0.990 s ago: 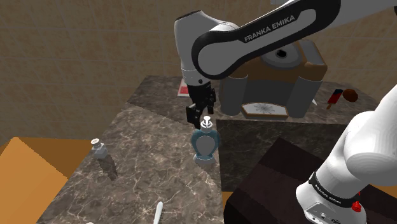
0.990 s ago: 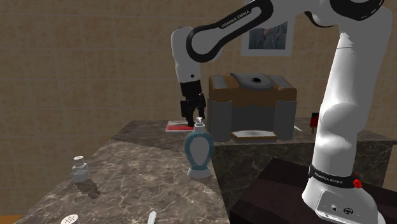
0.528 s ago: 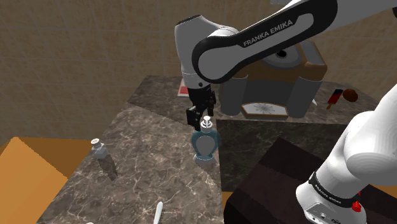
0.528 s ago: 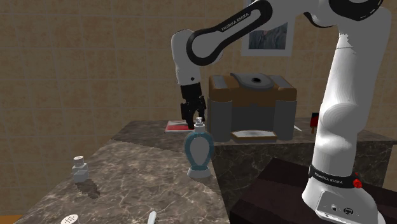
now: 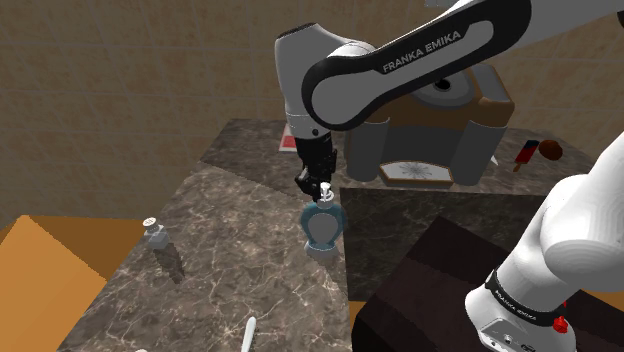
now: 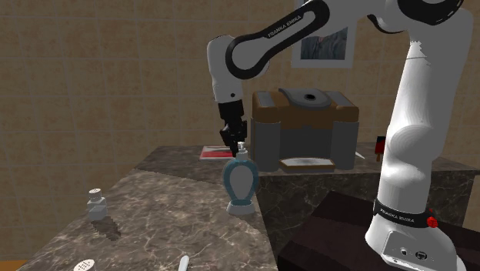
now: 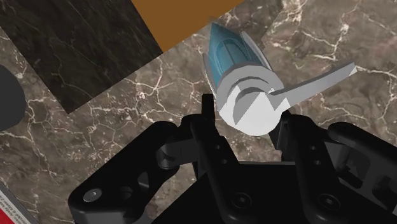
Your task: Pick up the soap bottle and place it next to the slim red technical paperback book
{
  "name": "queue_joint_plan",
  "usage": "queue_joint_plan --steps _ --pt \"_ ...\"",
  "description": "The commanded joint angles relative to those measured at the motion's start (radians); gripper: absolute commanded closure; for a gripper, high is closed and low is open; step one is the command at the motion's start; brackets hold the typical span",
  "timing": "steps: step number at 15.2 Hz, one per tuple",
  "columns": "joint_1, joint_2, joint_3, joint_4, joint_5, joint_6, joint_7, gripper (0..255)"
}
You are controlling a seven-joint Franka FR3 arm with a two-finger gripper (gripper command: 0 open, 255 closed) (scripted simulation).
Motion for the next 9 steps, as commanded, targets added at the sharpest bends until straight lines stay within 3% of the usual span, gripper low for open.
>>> queue_joint_plan --steps 1,9 --pt "0.0 0.001 0.0 -0.001 0.0 0.0 0.0 255" --pt "0.0 -0.022 -0.003 0.044 0.008 -0.066 -0.009 255"
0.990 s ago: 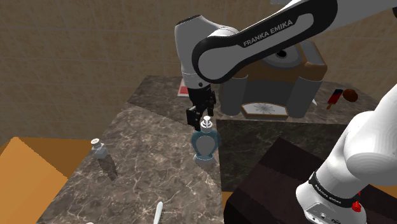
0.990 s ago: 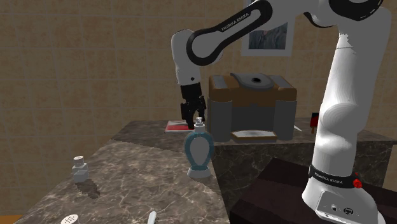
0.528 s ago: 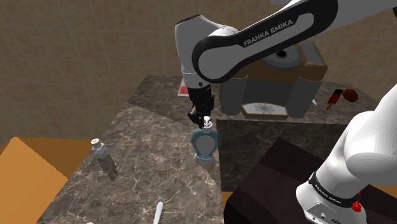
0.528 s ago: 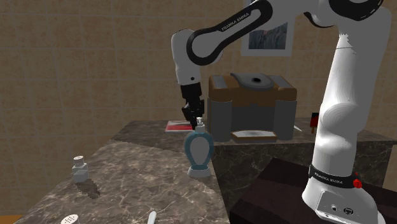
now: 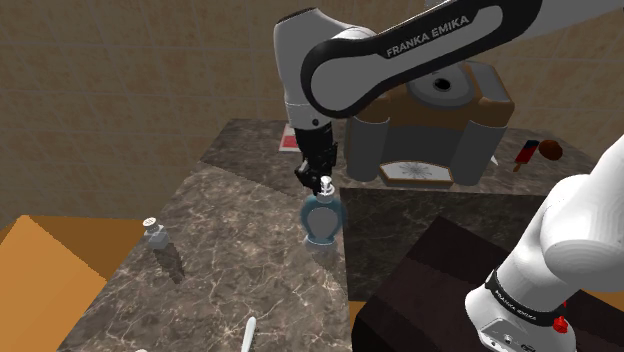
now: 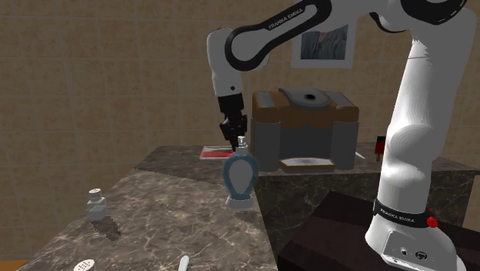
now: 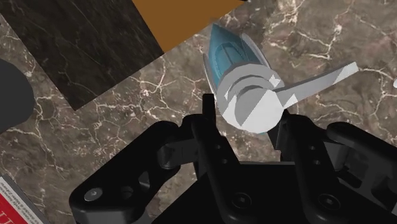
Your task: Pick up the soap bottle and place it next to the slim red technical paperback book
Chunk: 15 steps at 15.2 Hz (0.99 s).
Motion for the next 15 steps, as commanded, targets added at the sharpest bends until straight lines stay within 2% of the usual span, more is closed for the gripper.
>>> queue_joint_plan --steps 1,15 --pt "0.0 -0.009 -0.001 0.019 0.003 -0.028 -0.003 255" --pt "-0.003 -0.042 -0.009 0.176 0.012 -0.214 -0.019 255"
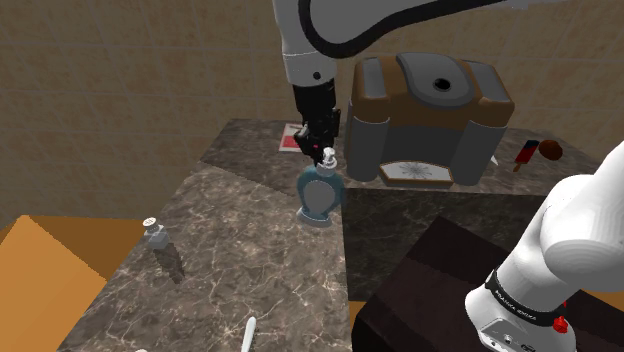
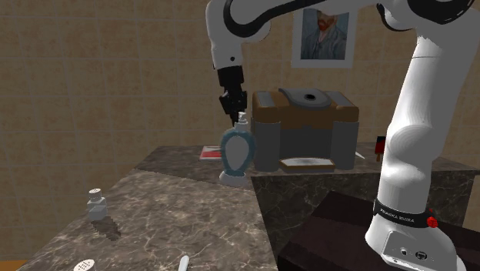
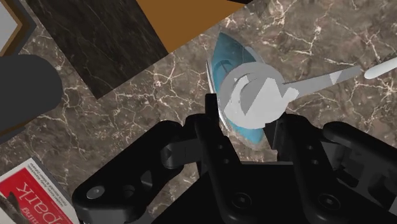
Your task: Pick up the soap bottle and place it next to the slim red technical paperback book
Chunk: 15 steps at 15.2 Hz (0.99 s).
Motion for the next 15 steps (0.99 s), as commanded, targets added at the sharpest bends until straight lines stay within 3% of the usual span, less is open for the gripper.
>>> queue_joint_plan --steps 1,15 --pt "0.0 -0.003 0.0 0.025 0.001 -0.028 -0.001 255" --pt "-0.003 0.014 -0.002 0.231 -0.006 -0.218 -0.003 255"
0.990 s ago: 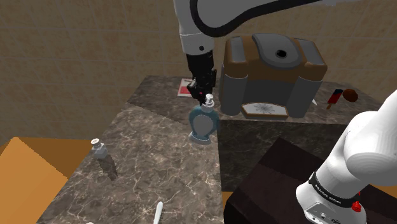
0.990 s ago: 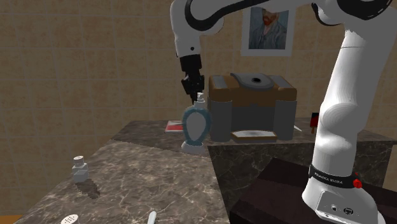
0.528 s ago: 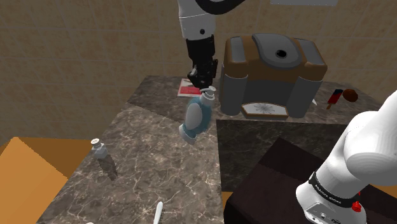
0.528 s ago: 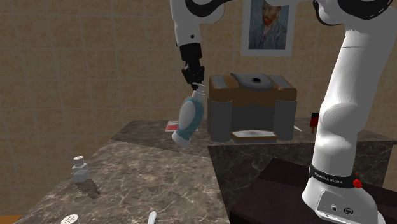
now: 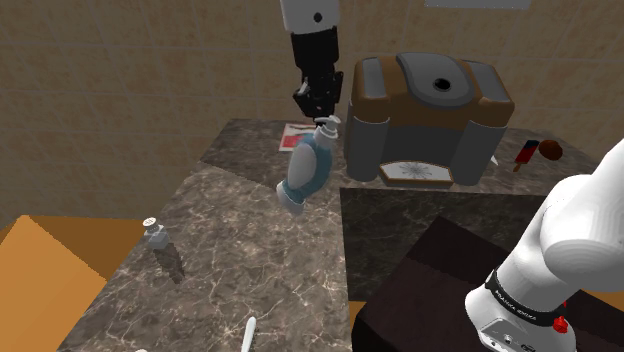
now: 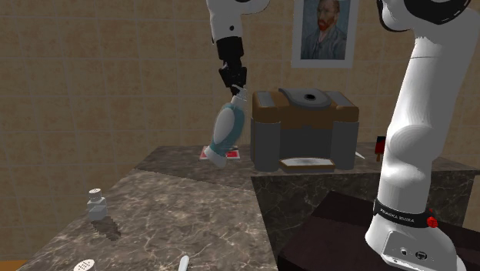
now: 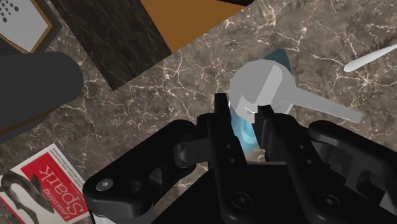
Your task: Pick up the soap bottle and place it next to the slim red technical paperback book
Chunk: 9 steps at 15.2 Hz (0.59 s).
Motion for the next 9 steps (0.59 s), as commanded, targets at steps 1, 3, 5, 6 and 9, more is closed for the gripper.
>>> queue_joint_plan --steps 1,3,5,6,9 --pt "0.0 0.001 0.0 0.032 -0.001 -0.03 0.0 255" --pt "0.0 0.008 0.001 0.066 -0.003 -0.059 0.001 255" --pt "0.0 0.016 0.002 0.102 -0.006 -0.087 0.002 255" --pt "0.0 0.021 0.002 0.121 -0.007 -0.102 0.003 255" --pt "0.001 0.036 0.005 0.179 -0.012 -0.145 0.005 255"
